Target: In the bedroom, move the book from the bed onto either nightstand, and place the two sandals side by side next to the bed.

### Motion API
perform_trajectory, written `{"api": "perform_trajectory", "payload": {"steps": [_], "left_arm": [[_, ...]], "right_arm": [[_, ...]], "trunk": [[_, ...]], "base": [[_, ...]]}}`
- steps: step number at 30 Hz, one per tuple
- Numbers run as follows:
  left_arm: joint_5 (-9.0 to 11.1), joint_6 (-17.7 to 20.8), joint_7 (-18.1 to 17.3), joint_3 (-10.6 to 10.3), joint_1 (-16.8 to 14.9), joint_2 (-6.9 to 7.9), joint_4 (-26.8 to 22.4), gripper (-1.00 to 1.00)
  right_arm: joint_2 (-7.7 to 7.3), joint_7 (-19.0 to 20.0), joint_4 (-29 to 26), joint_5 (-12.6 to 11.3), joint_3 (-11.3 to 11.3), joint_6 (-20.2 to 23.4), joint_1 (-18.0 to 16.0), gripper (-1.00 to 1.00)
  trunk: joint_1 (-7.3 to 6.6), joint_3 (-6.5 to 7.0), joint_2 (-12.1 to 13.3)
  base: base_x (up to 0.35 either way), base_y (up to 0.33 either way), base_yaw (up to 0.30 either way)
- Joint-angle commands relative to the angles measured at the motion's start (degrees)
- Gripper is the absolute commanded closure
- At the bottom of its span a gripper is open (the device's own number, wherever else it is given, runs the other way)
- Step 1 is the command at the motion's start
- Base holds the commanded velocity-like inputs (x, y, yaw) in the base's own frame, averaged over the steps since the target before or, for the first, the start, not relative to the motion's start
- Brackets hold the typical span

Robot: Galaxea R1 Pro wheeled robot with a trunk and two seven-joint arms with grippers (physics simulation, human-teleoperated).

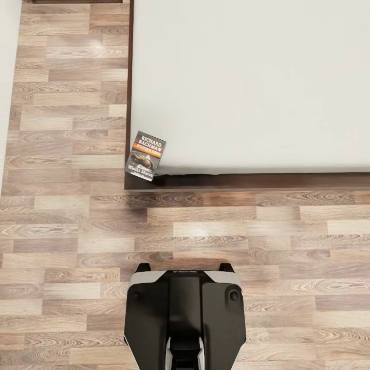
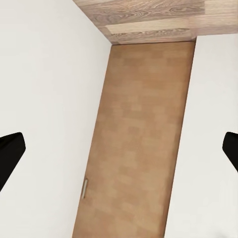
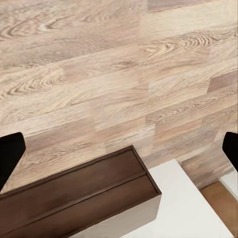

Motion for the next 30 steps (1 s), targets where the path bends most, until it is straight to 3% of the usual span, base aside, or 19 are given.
{"api": "perform_trajectory", "payload": {"steps": [1, 8, 22, 30], "left_arm": [[0.35, 0.36, 0.17, -0.46, 0.03, 0.0, -0.14, -1.0], [0.34, 0.37, 0.17, -0.49, 0.03, -0.15, -0.14, -1.0], [0.35, 0.36, 0.17, -0.53, 0.03, -0.31, -0.14, -1.0], [0.3, 0.36, 0.17, -0.52, 0.03, -0.32, -0.14, -1.0]], "right_arm": [[0.04, 1.47, -0.3, -0.27, -0.6, -0.13, -0.02, -1.0], [0.16, 6.95, -1.37, -0.27, -1.38, 0.08, -0.04, -1.0], [0.49, 14.37, -5.6, -0.27, -1.52, 0.17, -0.18, -1.0], [0.53, 23.07, -10.44, -0.34, -1.69, 1.32, -0.19, -1.0]], "trunk": [[0.03, -0.04, -0.08], [0.03, -0.04, -0.08], [0.03, -0.04, -0.08], [0.03, -0.04, -0.08]], "base": [[0.0, 0.0, 0.0], [0.0, 0.0, 0.0], [0.0, 0.0, 0.0], [0.0, 0.0, 0.0]]}}
